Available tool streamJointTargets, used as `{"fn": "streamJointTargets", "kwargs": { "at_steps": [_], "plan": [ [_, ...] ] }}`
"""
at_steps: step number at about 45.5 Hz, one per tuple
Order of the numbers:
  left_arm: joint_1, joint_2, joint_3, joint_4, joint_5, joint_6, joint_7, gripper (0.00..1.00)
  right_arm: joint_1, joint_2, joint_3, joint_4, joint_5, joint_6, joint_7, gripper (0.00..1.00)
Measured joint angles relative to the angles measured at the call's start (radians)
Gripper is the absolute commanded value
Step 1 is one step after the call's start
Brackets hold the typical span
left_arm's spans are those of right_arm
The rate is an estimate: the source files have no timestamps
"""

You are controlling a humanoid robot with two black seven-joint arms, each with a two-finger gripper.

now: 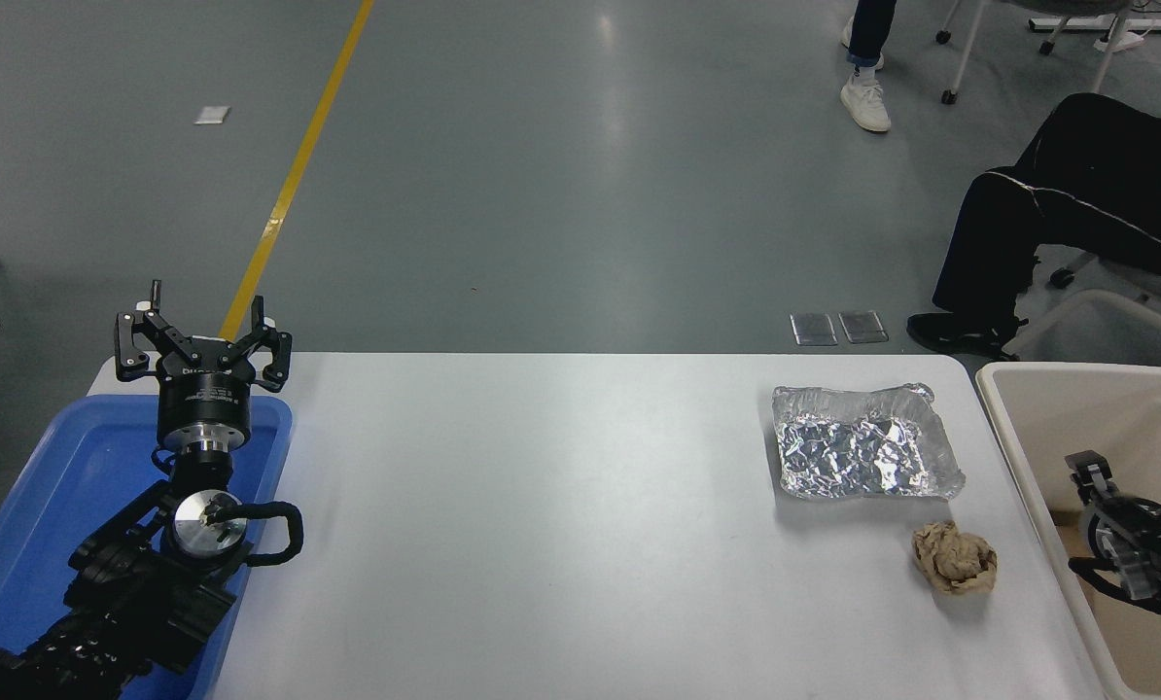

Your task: Pick up foil plate and place in dustbin

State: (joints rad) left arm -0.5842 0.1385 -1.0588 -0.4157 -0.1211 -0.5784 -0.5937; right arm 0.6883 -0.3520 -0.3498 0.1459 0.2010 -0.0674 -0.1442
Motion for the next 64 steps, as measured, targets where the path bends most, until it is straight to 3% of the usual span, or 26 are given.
{"fn": "streamJointTargets", "kwargs": {
  "at_steps": [64],
  "plan": [
    [-0.003,0.003,0.007,0.0,-0.002,0.0,-0.002,0.99,0.054,0.008,-0.018,-0.011,-0.008,0.008,-0.002,1.0]
  ]
}}
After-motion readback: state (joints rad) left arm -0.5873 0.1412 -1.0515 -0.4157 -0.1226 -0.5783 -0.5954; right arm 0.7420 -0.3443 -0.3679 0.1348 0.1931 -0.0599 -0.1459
